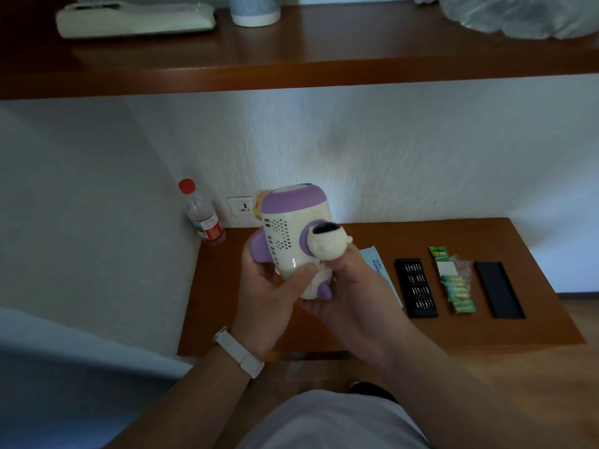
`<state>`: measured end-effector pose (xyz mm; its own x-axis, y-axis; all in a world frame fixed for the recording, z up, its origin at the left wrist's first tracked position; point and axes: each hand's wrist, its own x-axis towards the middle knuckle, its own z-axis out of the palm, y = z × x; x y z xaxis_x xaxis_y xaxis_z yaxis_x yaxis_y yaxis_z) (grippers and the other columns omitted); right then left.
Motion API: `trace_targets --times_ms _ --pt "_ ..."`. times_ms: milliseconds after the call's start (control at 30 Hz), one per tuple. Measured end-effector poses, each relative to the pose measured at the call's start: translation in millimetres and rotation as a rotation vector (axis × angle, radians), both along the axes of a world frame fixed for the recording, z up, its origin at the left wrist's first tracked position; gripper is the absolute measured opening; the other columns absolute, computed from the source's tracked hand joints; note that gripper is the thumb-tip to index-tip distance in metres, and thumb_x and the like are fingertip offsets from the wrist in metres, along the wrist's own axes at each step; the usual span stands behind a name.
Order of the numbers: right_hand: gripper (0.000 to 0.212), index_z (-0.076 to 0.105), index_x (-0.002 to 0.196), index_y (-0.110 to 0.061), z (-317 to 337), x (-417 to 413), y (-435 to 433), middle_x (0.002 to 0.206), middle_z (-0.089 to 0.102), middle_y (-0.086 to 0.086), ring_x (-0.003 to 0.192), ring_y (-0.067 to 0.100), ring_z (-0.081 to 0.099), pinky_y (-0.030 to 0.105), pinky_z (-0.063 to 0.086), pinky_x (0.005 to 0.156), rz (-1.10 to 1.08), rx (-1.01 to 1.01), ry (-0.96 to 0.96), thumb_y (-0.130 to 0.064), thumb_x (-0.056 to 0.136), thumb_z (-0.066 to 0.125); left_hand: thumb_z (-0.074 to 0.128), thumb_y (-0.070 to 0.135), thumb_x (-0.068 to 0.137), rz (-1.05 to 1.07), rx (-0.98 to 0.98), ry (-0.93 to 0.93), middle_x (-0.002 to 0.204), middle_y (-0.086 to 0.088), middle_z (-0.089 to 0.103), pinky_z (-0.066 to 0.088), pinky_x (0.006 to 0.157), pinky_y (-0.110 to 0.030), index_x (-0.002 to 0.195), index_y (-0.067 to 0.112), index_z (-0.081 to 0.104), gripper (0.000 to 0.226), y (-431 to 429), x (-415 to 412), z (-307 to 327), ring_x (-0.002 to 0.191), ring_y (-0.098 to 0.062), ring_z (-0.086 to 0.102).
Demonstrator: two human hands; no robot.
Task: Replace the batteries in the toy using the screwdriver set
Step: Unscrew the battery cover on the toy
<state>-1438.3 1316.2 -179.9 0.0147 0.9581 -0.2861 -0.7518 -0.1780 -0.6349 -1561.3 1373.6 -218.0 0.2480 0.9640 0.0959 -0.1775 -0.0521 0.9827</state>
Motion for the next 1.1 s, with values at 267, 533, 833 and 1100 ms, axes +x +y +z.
trace_targets --times_ms 267,533,833,1100 --pt "0.043 0.043 0.128 -0.028 -6.4 -4.4 -8.5 0.120 0.061 -0.010 0.110 0.009 0.064 0.030 0.058 0.083 -0.090 0.082 -0.750 -0.025 0.091 0.066 0.078 0.030 0.076 0.048 -0.101 -0.081 0.130 -0.008 0.064 0.057 0.090 -0.053 0.139 0.015 0.045 0.072 -4.1 7.9 4.7 0.118 -0.028 0.064" --pt "0.035 0.049 0.094 -0.030 -23.6 12.3 -9.3 0.104 0.047 -0.011 0.091 -0.003 0.051 0.012 0.047 0.066 -0.096 0.163 -1.603 -0.063 0.087 0.040 0.077 0.029 0.079 0.033 -0.139 -0.102 0.132 -0.012 0.063 0.057 0.088 -0.055 0.140 0.012 0.046 0.070 3.1 10.0 4.2 0.120 -0.031 0.063" --pt "0.032 0.048 0.088 -0.028 -25.5 30.3 -10.1 0.082 0.048 -0.016 0.067 0.001 0.048 0.011 0.031 0.055 -0.029 0.267 -1.782 -0.055 0.097 0.034 0.079 0.034 0.076 0.056 -0.215 -0.113 0.134 -0.012 0.062 0.055 0.093 -0.051 0.141 0.013 0.047 0.075 -0.7 26.3 -1.5 0.122 -0.031 0.062" --pt "0.029 0.051 0.091 -0.025 -21.1 59.7 -9.7 0.083 0.045 -0.018 0.070 0.000 0.049 0.011 0.032 0.054 0.044 0.266 -1.674 -0.051 0.095 0.038 0.081 0.038 0.074 0.177 -0.293 -0.085 0.125 -0.006 0.067 0.059 0.087 -0.044 0.136 0.016 0.050 0.073 -11.0 59.8 7.0 0.115 -0.024 0.066"
